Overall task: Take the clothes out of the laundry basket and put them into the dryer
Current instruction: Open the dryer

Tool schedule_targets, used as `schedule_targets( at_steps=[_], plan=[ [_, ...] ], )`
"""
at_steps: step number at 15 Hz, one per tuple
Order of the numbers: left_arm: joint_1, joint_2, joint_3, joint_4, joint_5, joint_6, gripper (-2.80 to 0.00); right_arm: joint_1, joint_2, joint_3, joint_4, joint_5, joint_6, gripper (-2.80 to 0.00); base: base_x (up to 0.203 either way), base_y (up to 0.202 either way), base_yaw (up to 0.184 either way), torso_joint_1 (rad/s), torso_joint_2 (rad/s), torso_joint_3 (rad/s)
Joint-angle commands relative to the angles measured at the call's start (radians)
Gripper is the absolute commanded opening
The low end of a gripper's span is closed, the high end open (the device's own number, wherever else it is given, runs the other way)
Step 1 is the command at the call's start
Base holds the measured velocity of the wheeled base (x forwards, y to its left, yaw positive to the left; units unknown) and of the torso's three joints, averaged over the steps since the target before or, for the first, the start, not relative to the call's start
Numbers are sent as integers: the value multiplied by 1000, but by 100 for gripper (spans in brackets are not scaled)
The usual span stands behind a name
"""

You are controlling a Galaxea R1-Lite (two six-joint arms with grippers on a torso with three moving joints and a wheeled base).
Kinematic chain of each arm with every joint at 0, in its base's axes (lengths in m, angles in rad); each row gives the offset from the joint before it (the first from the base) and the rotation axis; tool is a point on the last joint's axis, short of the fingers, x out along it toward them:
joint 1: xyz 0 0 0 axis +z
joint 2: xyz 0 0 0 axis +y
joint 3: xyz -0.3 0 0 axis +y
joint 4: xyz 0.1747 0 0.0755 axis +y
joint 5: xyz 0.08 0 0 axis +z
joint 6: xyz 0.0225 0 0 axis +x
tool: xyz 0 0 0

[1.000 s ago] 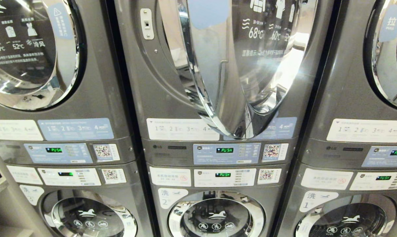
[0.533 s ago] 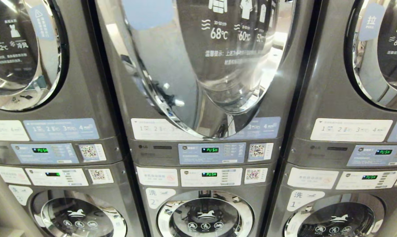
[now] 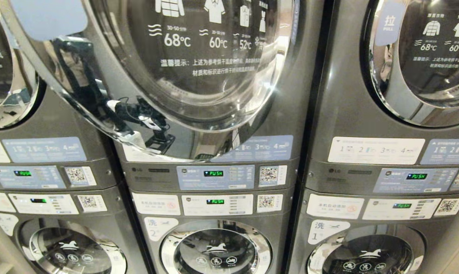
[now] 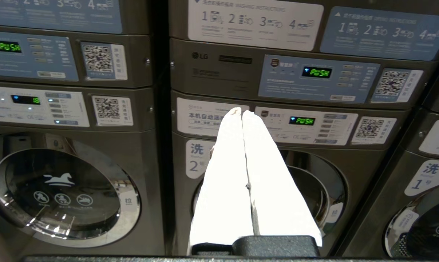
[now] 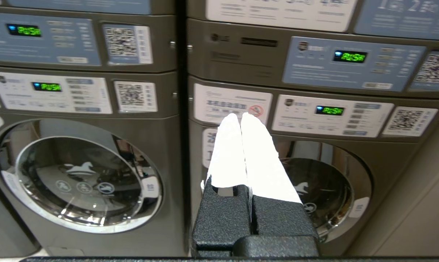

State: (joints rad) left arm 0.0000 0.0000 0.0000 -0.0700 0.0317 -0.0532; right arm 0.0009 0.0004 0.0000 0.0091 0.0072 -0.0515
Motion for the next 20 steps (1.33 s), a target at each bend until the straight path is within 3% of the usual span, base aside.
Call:
schedule_targets(
  at_steps=[1,13,20],
  plan=[
    [0,0,21,-1,1,0,-280,-1,0,0,0,0,-1,-280,0,-198,1,5,5,2],
    [0,0,21,-1,1,0,-280,1,0,0,0,-1,-1,-280,0,-185,1,2,2,2],
    [0,0,23,-1,1,0,-280,0,0,0,0,0,-1,-280,0,-8,0,3,2,21]
  ],
)
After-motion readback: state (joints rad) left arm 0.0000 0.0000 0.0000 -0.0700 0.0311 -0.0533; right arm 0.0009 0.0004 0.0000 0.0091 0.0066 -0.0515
